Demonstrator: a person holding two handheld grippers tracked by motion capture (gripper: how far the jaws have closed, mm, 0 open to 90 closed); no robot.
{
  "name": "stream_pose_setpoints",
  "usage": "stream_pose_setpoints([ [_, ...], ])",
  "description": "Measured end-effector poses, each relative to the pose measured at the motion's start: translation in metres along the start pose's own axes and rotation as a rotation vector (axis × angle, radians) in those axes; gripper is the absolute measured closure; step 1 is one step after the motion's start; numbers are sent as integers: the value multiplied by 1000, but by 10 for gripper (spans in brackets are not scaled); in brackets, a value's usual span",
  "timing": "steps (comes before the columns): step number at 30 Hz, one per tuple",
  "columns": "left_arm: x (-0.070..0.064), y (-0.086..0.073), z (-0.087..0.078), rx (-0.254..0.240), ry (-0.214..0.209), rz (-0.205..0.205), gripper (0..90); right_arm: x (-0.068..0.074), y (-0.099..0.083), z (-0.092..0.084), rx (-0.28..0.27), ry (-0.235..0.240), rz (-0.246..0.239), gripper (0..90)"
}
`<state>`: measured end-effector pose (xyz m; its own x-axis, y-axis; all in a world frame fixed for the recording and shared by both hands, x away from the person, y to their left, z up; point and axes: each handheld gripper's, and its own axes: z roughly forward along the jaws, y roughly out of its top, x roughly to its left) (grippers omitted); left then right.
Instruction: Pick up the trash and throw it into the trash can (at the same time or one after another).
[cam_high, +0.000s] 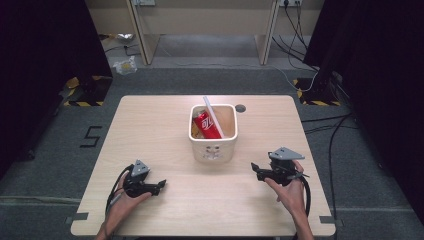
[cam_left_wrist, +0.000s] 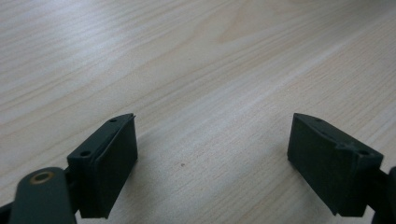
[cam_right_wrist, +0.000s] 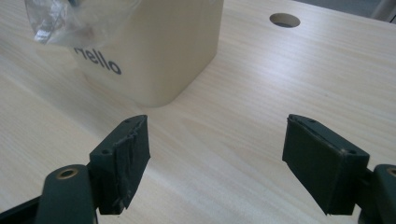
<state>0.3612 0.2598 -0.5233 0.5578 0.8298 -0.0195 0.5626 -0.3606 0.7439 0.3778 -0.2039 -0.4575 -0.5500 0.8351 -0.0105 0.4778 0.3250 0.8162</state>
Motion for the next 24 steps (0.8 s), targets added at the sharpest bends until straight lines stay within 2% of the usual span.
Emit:
stream_pose_setpoints([
  [14, 0, 0, 0, 1, 0, 1, 150, 7, -14, 0, 11, 13, -4, 231],
  [24, 0, 0, 0, 0, 0, -1, 151, 15, -24, 3, 46, 12, -13, 228],
])
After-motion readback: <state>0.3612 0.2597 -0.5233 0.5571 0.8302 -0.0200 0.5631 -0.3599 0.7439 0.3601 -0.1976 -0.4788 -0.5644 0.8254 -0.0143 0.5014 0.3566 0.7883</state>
